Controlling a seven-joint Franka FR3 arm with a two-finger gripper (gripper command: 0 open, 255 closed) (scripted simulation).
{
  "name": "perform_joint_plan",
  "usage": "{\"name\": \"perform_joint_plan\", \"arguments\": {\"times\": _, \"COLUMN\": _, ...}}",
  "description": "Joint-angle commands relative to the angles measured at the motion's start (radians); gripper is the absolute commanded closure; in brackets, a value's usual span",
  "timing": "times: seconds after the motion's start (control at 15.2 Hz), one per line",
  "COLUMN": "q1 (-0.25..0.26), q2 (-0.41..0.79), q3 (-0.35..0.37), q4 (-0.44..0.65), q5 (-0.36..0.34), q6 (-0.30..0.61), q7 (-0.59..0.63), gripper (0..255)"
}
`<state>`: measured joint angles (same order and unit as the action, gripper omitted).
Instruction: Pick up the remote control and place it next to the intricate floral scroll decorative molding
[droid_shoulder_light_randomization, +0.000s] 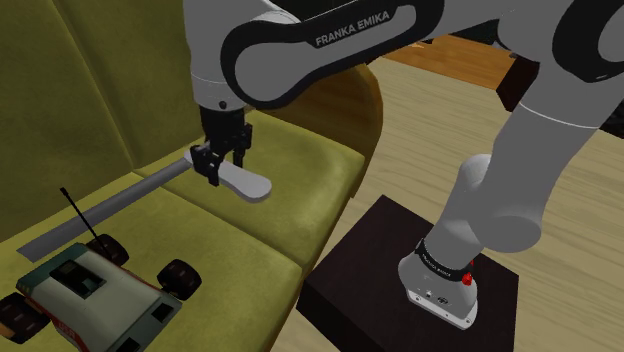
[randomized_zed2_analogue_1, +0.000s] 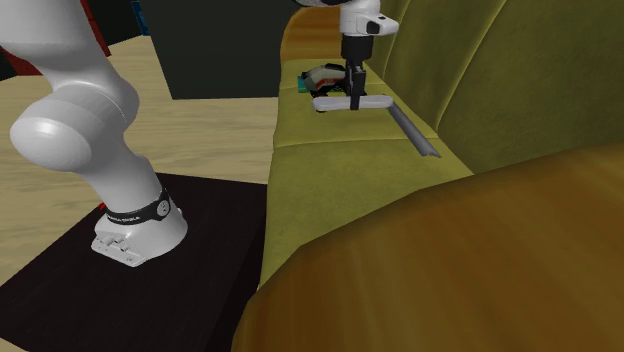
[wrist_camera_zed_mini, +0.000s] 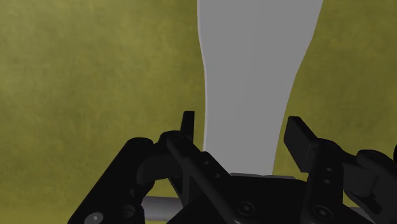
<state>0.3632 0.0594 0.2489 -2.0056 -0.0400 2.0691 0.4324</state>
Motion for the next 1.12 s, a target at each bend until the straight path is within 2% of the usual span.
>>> {"name": "perform_joint_plan", "arguments": {"times": 0.0, "q1": 0.002, "q2": 0.015, "q3": 0.001, "q4": -0.006, "q5": -0.005, "q6": 0.022, "q7": 0.007, "gripper": 255}}
{"name": "perform_joint_plan", "arguments": {"times": 0.86, "q1": 0.007, "q2": 0.100, "q3": -0.003, "q4": -0.093, "q5": -0.037, "q6": 0.190, "q7": 0.031, "gripper": 255}}
{"name": "perform_joint_plan", "arguments": {"times": 1.06, "q1": 0.007, "q2": 0.100, "q3": -0.003, "q4": -0.093, "q5": -0.037, "q6": 0.190, "q7": 0.031, "gripper": 255}}
